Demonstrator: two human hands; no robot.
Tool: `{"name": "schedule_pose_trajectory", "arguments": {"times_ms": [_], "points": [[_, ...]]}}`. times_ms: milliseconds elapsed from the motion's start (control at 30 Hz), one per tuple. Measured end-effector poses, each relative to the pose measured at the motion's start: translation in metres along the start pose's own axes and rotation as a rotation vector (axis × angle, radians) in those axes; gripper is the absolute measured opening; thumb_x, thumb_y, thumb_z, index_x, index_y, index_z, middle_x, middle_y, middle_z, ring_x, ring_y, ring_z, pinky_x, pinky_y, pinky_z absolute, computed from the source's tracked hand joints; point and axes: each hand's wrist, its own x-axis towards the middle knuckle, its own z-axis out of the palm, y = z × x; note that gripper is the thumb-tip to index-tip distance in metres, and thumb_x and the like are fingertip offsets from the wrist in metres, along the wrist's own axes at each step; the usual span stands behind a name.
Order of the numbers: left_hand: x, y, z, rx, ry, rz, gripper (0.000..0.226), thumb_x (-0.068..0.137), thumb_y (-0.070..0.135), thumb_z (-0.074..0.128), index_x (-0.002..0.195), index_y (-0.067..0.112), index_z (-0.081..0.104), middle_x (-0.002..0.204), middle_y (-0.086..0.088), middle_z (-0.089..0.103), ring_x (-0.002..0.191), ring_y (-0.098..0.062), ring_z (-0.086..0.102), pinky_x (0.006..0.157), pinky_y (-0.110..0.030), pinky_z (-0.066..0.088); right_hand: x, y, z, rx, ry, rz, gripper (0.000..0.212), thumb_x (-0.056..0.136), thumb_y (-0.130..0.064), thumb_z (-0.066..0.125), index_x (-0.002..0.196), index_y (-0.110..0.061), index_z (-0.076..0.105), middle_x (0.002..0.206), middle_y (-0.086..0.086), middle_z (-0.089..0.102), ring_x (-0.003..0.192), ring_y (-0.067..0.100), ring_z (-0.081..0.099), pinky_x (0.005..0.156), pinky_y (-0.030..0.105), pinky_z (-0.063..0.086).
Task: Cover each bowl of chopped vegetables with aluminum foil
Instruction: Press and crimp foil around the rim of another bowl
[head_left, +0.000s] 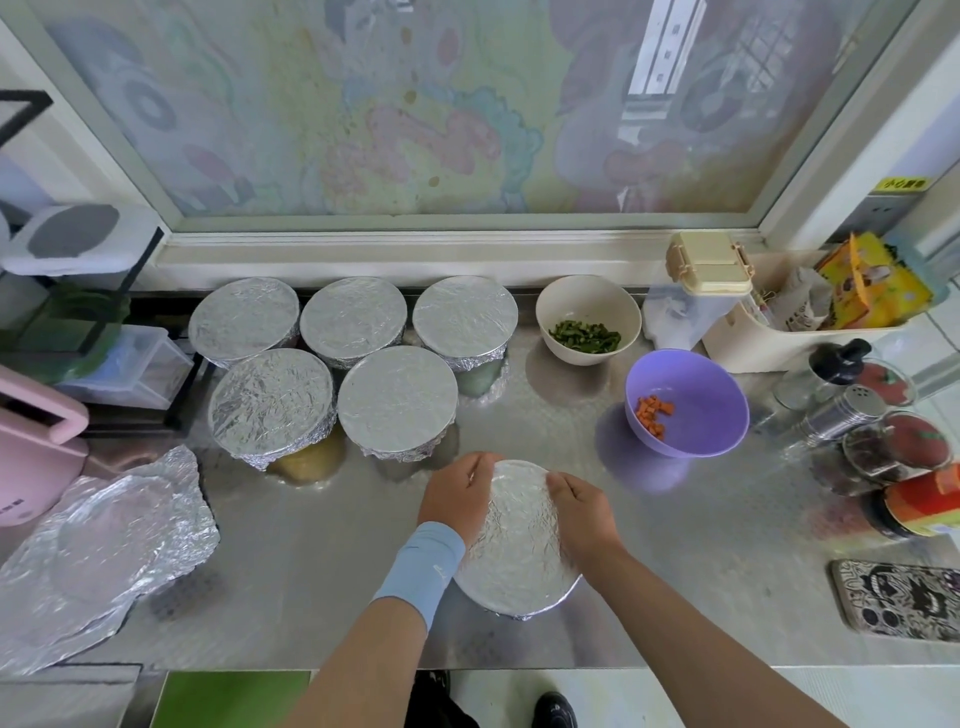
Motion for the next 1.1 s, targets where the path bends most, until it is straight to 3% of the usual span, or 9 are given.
{"name": "schedule_pose_trajectory", "arguments": {"times_ms": [100, 167, 233, 400, 600, 733, 833, 1000, 1100], "points": [[0.003, 0.001, -0.001, 0.092, -0.019, 0.003, 0.032, 0.1, 0.03, 0.038, 0.101, 0.028, 0.07, 0.097, 0.01, 0.069, 0.093, -0.012, 0.062, 0.087, -0.03, 0.05, 0.001, -0.007, -0.004, -0.102, -0.04, -0.048, 0.03, 0.099, -0.026, 0.049, 0.073, -0.021, 0.064, 0.072, -0.01, 0.055, 0.075, 0.018, 0.049, 0.071, 0.029, 0.04], [0.006, 0.002, -0.001, 0.215, -0.058, 0.159, 0.033, 0.102, 0.028, 0.036, 0.116, 0.025, 0.066, 0.11, 0.015, 0.063, 0.105, -0.004, 0.055, 0.095, -0.023, 0.042, -0.001, -0.012, -0.006, -0.244, -0.061, -0.156, 0.024, 0.1, -0.023, 0.047, 0.112, -0.026, 0.067, 0.105, -0.015, 0.058, 0.102, 0.009, 0.052, 0.088, 0.02, 0.037], [0.009, 0.002, 0.001, 0.278, -0.108, 0.315, 0.034, 0.103, 0.028, 0.037, 0.128, 0.026, 0.061, 0.121, 0.014, 0.061, 0.114, -0.002, 0.052, 0.098, -0.018, 0.037, -0.004, -0.02, -0.006, -0.296, -0.081, -0.271, 0.034, 0.099, -0.021, 0.047, 0.13, -0.03, 0.059, 0.12, -0.019, 0.055, 0.11, -0.001, 0.047, 0.089, 0.006, 0.03], [0.013, 0.004, 0.004, 0.374, -0.102, 0.261, 0.031, 0.102, 0.031, 0.035, 0.113, 0.029, 0.064, 0.108, 0.013, 0.066, 0.099, -0.008, 0.059, 0.085, -0.026, 0.046, 0.0, -0.025, 0.001, -0.329, -0.078, -0.217, 0.024, 0.098, -0.031, 0.047, 0.11, -0.036, 0.068, 0.102, -0.015, 0.069, 0.096, 0.008, 0.059, 0.079, 0.02, 0.039], [0.016, 0.004, 0.005, 0.372, -0.114, 0.183, 0.034, 0.103, 0.032, 0.032, 0.105, 0.031, 0.065, 0.1, 0.013, 0.067, 0.095, -0.011, 0.06, 0.081, -0.027, 0.044, 0.003, -0.025, 0.002, -0.315, -0.053, -0.176, 0.03, 0.097, -0.027, 0.043, 0.104, -0.032, 0.071, 0.101, -0.011, 0.069, 0.097, 0.012, 0.059, 0.079, 0.023, 0.039], [0.007, 0.005, -0.002, 0.215, -0.106, 0.185, 0.035, 0.104, 0.03, 0.034, 0.127, 0.032, 0.06, 0.12, 0.018, 0.059, 0.112, 0.0, 0.051, 0.096, -0.02, 0.037, 0.001, -0.023, -0.001, -0.28, -0.07, -0.182, 0.032, 0.1, -0.027, 0.041, 0.118, -0.03, 0.067, 0.119, -0.011, 0.065, 0.112, 0.011, 0.055, 0.091, 0.02, 0.036], [-0.012, -0.006, -0.01, -0.008, 0.115, 0.132, 0.036, 0.104, 0.024, 0.037, 0.134, 0.025, 0.057, 0.131, 0.012, 0.056, 0.123, -0.003, 0.048, 0.104, -0.022, 0.035, -0.015, -0.014, -0.008, -0.231, 0.051, -0.192, 0.036, 0.102, -0.026, 0.04, 0.133, -0.023, 0.057, 0.134, -0.008, 0.057, 0.126, 0.012, 0.048, 0.097, 0.017, 0.029], [-0.067, -0.019, 0.008, -0.392, 0.253, -0.081, 0.037, 0.105, 0.02, 0.035, 0.14, 0.027, 0.047, 0.139, 0.015, 0.047, 0.127, 0.0, 0.04, 0.103, -0.016, 0.028, -0.038, 0.01, -0.001, 0.014, 0.047, -0.038, 0.037, 0.102, -0.027, 0.038, 0.135, -0.028, 0.054, 0.131, -0.007, 0.059, 0.123, 0.018, 0.052, 0.106, 0.03, 0.037], [-0.069, -0.02, 0.022, -0.563, 0.296, -0.12, 0.037, 0.106, 0.024, 0.032, 0.139, 0.029, 0.048, 0.138, 0.011, 0.051, 0.128, -0.007, 0.045, 0.103, -0.023, 0.034, -0.04, 0.008, 0.005, 0.142, 0.078, 0.003, 0.035, 0.101, -0.022, 0.035, 0.125, -0.029, 0.06, 0.118, -0.007, 0.065, 0.11, 0.018, 0.057, 0.097, 0.033, 0.044]]}}
